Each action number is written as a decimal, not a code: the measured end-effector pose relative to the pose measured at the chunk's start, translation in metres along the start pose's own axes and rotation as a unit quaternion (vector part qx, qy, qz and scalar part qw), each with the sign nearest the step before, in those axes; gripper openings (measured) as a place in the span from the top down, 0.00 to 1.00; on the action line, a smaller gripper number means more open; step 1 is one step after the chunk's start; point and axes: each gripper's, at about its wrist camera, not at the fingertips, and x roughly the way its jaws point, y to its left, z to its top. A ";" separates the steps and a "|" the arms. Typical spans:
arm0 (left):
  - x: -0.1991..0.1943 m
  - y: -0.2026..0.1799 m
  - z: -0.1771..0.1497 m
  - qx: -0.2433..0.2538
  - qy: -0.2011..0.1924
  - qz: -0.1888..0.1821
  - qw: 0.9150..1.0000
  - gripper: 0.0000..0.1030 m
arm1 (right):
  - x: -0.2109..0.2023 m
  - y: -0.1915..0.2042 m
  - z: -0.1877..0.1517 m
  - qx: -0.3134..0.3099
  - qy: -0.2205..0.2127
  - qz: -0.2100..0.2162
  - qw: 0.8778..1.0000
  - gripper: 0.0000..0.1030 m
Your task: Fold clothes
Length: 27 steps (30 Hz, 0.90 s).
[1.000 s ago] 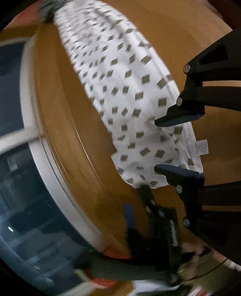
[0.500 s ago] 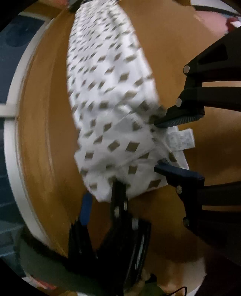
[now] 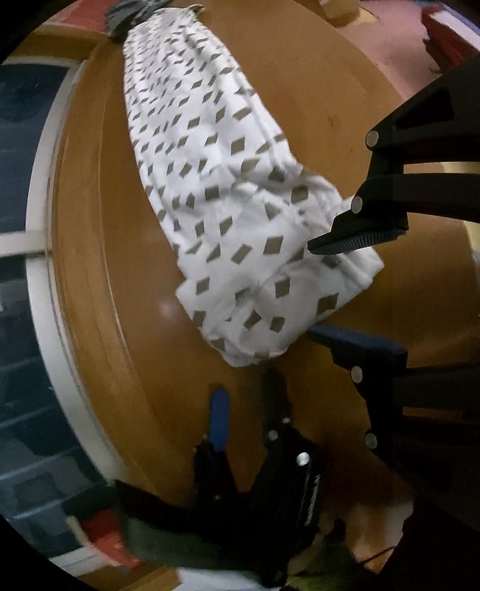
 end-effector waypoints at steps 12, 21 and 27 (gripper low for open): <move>0.011 -0.008 0.007 -0.019 -0.022 -0.025 0.999 0.73 | 0.009 0.029 -0.013 -0.047 -0.007 -0.081 0.996 0.61; 0.012 -0.041 0.018 0.057 -0.027 0.056 0.996 0.92 | -0.004 0.015 -0.022 -0.010 0.001 -0.066 0.998 0.89; -0.018 -0.002 0.022 0.061 -0.002 0.114 0.992 1.00 | -0.028 0.024 -0.048 -0.006 0.017 -0.048 0.999 0.90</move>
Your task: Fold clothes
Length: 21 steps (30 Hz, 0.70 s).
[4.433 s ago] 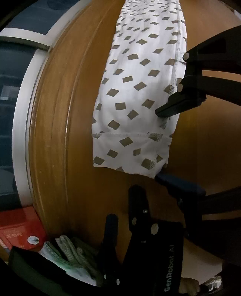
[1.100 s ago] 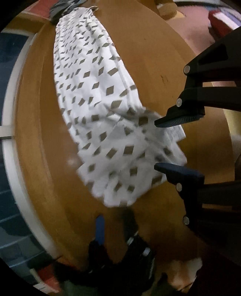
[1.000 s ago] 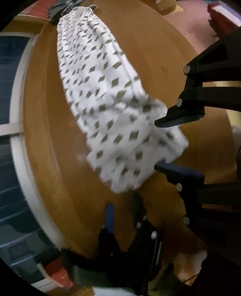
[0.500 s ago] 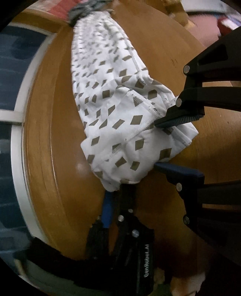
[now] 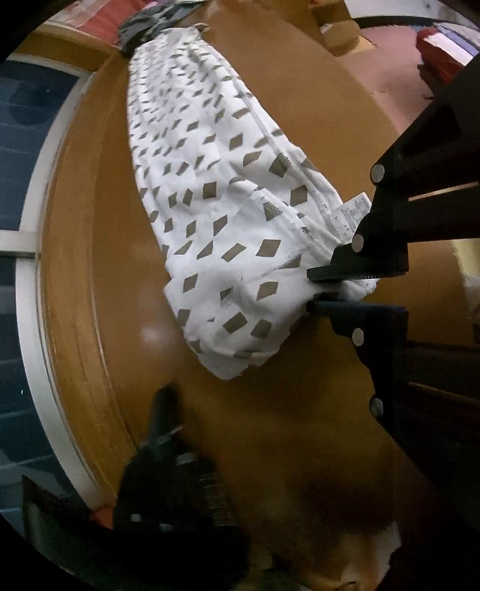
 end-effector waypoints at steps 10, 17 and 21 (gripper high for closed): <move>-0.011 0.004 -0.020 -0.063 0.006 -0.134 0.989 0.98 | -0.035 0.006 -0.010 -0.008 -0.016 0.019 1.000 0.72; 0.005 -0.030 -0.036 -0.056 0.013 -0.186 0.981 0.98 | -0.015 0.019 -0.006 -0.059 0.002 -0.007 0.998 0.70; 0.015 -0.031 -0.037 -0.082 0.004 -0.209 0.974 0.98 | -0.014 0.023 -0.009 -0.069 0.002 -0.022 0.997 0.70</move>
